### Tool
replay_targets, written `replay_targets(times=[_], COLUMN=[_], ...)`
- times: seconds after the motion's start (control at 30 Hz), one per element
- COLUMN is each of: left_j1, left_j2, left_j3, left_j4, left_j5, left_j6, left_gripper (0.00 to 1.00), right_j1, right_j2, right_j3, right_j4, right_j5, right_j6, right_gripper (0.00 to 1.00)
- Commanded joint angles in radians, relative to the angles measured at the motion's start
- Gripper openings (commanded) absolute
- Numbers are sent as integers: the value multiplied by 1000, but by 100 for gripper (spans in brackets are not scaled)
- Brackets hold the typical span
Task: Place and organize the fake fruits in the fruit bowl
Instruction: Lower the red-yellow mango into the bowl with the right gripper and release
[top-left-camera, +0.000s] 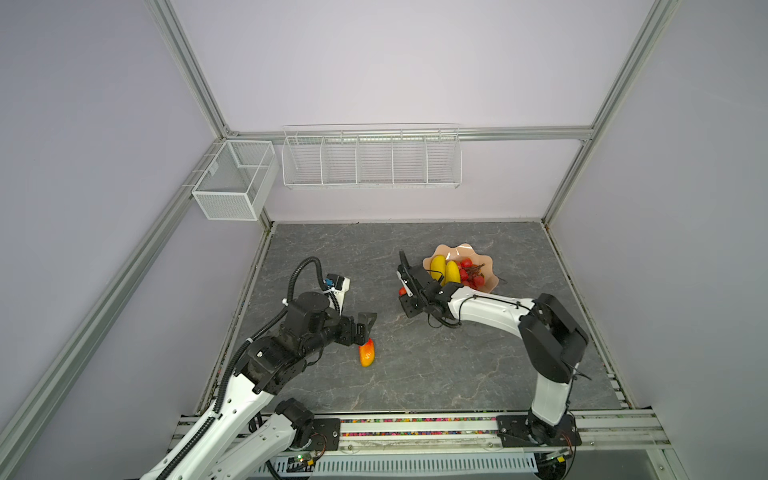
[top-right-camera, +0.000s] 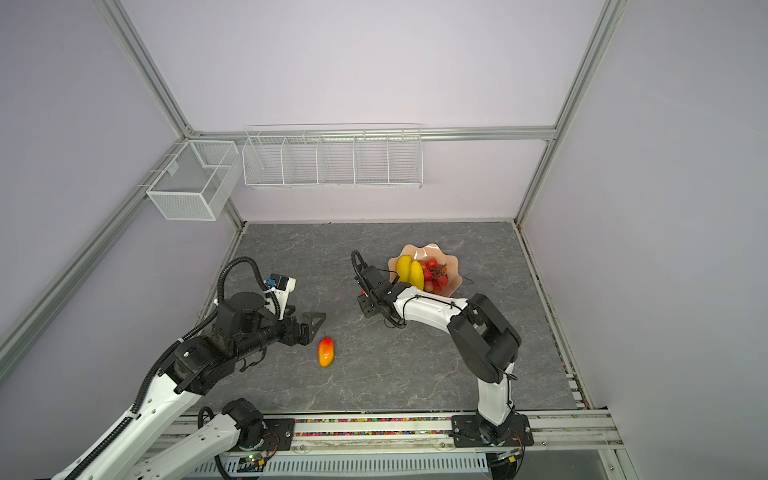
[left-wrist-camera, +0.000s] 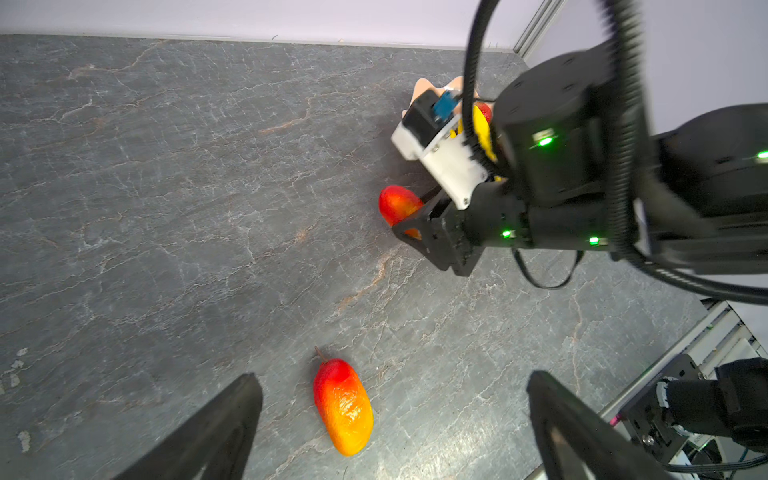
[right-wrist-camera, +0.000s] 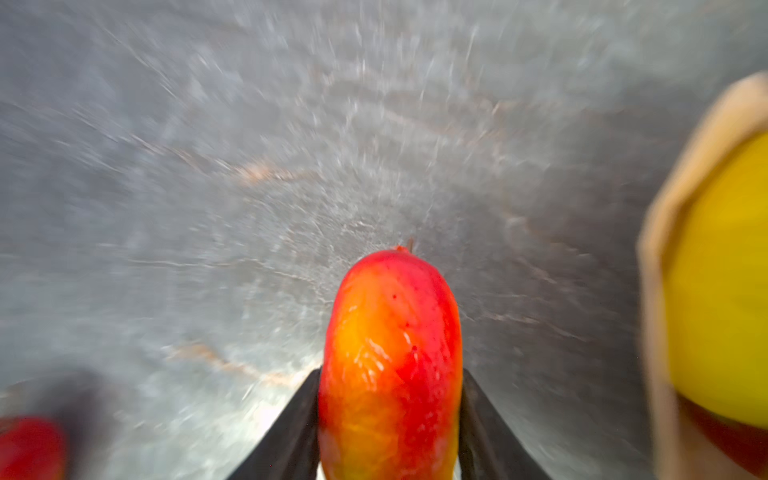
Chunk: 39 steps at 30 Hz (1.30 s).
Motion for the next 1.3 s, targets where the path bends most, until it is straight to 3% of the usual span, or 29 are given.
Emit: replay_targets(times=[0.0,0.23,0.5,0.8,1.0,1.27], left_j1=[7,7,6,5,6,6], left_j2=[-1,67,153,186,202,207], left_j3=[-9,-12,-57,-71,-71,-66], left_j4=[-10,44,270,291,300,292], left_j5=[-7,53,202,203,208,205], left_j6=[6,-16,-106,-109,-109,-105], left_gripper=[99,99,99,99,99,99], right_j1=[-10,-117,-246,-386,-471,-476], right_j2=[-130,-304,-372,-389,-355,-271], right_j3=[-35,-132,-225,-261,-263,-264], right_j4=[-34,-112,-100,-90,-64,6], right_j5=[13,68,76,-34,-164,-197], right_j6=[-16,9,-75,-293,-315,-307], right_gripper=[50,50,50,51,51,53])
